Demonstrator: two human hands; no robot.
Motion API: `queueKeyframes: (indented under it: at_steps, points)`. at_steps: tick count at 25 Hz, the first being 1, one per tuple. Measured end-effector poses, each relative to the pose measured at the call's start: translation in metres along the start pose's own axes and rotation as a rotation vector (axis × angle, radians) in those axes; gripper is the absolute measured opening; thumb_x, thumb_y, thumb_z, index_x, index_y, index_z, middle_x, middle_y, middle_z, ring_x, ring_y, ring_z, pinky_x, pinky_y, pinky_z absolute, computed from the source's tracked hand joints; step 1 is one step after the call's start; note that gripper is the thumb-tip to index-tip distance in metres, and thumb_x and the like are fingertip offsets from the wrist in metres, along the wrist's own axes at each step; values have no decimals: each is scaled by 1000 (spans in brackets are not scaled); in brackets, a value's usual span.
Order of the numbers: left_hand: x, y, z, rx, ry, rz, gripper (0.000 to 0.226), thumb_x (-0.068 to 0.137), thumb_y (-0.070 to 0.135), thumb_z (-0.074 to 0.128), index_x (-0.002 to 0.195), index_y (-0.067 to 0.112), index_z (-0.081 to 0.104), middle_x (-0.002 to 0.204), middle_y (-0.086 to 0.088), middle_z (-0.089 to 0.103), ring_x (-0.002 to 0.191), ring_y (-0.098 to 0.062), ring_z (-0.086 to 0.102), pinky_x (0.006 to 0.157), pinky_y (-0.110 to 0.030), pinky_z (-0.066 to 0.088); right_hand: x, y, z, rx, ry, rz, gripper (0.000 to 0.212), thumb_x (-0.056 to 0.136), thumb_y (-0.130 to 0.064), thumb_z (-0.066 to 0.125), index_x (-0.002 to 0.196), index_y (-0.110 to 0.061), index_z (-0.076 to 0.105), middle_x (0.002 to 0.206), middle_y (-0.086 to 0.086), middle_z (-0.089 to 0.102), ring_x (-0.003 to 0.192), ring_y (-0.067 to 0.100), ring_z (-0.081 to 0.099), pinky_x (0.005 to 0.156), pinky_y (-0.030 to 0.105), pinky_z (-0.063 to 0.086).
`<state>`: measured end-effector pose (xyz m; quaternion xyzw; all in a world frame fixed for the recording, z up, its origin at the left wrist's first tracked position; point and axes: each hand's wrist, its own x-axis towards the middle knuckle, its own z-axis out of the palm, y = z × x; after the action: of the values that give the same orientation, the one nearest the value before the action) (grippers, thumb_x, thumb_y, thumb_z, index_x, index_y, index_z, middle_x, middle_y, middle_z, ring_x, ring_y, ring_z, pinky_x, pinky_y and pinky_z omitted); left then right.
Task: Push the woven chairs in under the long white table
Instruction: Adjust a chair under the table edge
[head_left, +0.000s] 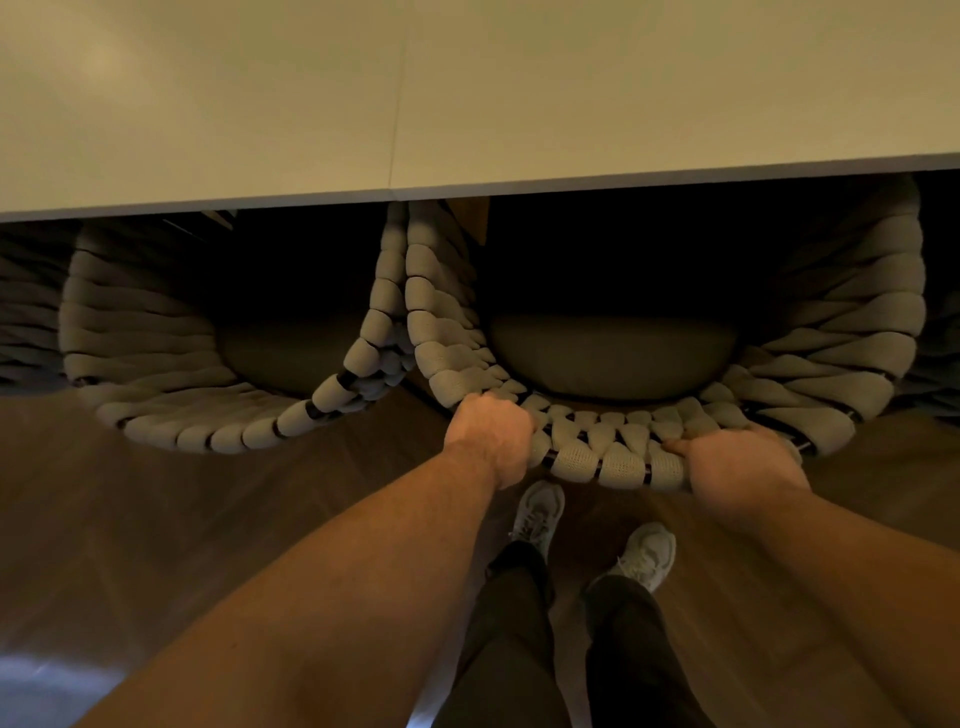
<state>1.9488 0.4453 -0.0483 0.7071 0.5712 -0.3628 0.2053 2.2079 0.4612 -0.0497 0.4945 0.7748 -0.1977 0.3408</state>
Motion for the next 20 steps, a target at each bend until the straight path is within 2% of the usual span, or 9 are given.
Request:
queueKeyframes:
  at_steps: [5,9,13,14,20]
  points:
    - [6,-5,-3,-15,-26,39,24,96,33,61,119,25,65,103,-3,64,96,-24,58,90,-46,49,5,2,1,-16,-30,11,58,103,-36,54,157,-47,35,134,-11,63,121,15,60,110,41,44]
    - [9,-6,-2,-24,-30,55,24,96,30,60,120,28,66,105,-1,66,98,-24,61,91,-45,49,11,-2,7,15,-51,51,57,103,-34,58,155,-47,39,139,-9,61,127,18,57,116,46,38]
    - [13,-4,-5,11,-62,49,24,97,30,62,121,28,65,108,-1,65,100,-23,61,94,-46,48,18,1,16,-7,-28,83,39,99,-34,60,136,-47,58,112,-10,67,106,17,62,107,44,44]
    - [13,-3,-3,12,-50,51,25,97,30,63,122,29,65,111,-1,66,102,-24,61,95,-46,49,17,0,18,-18,-13,98,36,98,-34,60,133,-46,61,111,-9,67,106,17,62,107,45,43]
    - [2,-13,-10,-135,-91,91,44,93,30,71,135,34,60,123,2,64,116,-23,59,105,-47,50,-3,-6,10,51,11,111,45,99,-31,61,143,-36,54,139,-3,61,130,24,55,122,53,27]
